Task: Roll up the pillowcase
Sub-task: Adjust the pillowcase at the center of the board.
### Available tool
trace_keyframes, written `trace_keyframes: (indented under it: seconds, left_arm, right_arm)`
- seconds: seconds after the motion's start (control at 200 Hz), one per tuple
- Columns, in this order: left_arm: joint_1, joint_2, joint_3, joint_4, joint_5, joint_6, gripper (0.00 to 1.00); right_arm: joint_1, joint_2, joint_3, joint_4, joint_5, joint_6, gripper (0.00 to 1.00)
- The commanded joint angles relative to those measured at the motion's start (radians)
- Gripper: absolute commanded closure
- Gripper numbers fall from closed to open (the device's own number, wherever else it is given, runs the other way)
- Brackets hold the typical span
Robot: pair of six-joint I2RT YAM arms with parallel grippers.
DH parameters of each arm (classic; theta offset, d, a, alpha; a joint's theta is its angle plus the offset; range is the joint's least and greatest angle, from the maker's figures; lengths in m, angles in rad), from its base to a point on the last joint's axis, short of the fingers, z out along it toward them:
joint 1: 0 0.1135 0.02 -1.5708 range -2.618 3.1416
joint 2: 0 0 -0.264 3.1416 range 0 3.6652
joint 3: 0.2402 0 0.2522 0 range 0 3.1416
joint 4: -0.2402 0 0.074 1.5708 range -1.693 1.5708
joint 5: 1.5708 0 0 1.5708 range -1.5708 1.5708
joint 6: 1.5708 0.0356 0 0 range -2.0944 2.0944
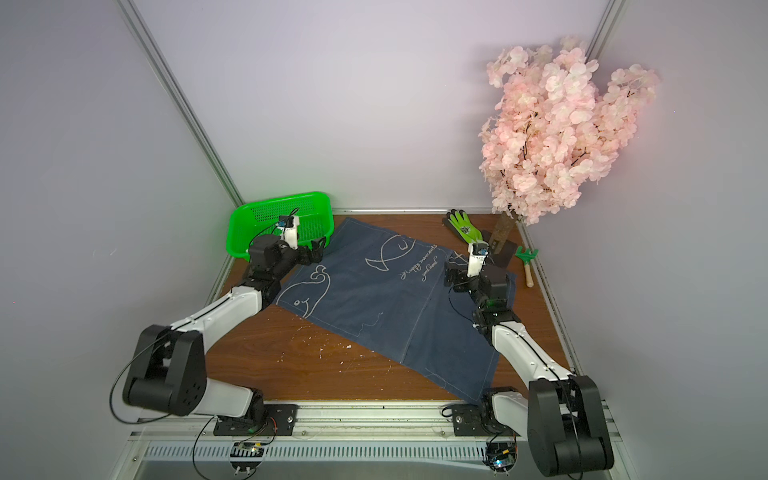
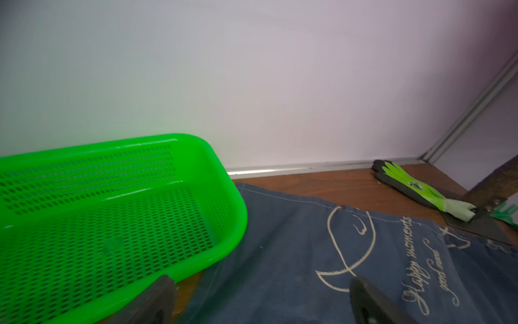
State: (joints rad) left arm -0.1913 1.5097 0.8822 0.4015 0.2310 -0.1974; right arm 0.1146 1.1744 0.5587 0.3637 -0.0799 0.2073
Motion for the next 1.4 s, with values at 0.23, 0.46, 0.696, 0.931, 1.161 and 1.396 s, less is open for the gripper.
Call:
trace_keyframes:
  seconds: [0.23, 0.46, 0.696, 0.931, 1.161, 1.396]
  left_arm:
    - [-0.062, 0.398, 0.335, -0.426, 0.095, -0.019, 0.04]
    - [-0.067, 0.473, 0.345, -0.489, -0.014, 0.072, 0.05]
    - [-0.106, 0.456, 0.285, -0.543, -0.079, 0.074, 0.06]
    - [-0.171, 0.386, 0.163, -0.546, -0.134, 0.036, 0.05]
    - [-0.201, 0.325, 0.060, -0.541, -0.135, -0.015, 0.05]
    - [-0.209, 0.244, 0.002, -0.568, -0.104, -0.063, 0.05]
  right_arm:
    - [-0.067, 0.142, 0.178, -0.362, 0.095, 0.133, 0.01]
    - [-0.140, 0.252, 0.206, -0.345, 0.027, 0.151, 0.04]
    - [-0.190, 0.375, 0.312, -0.408, -0.031, 0.158, 0.04]
    - [-0.211, 0.510, 0.456, -0.554, 0.077, 0.094, 0.05]
    - [-0.214, 0.570, 0.465, -0.560, 0.085, 0.061, 0.06]
    - [-0.242, 0.593, 0.423, -0.555, 0.146, 0.006, 0.06]
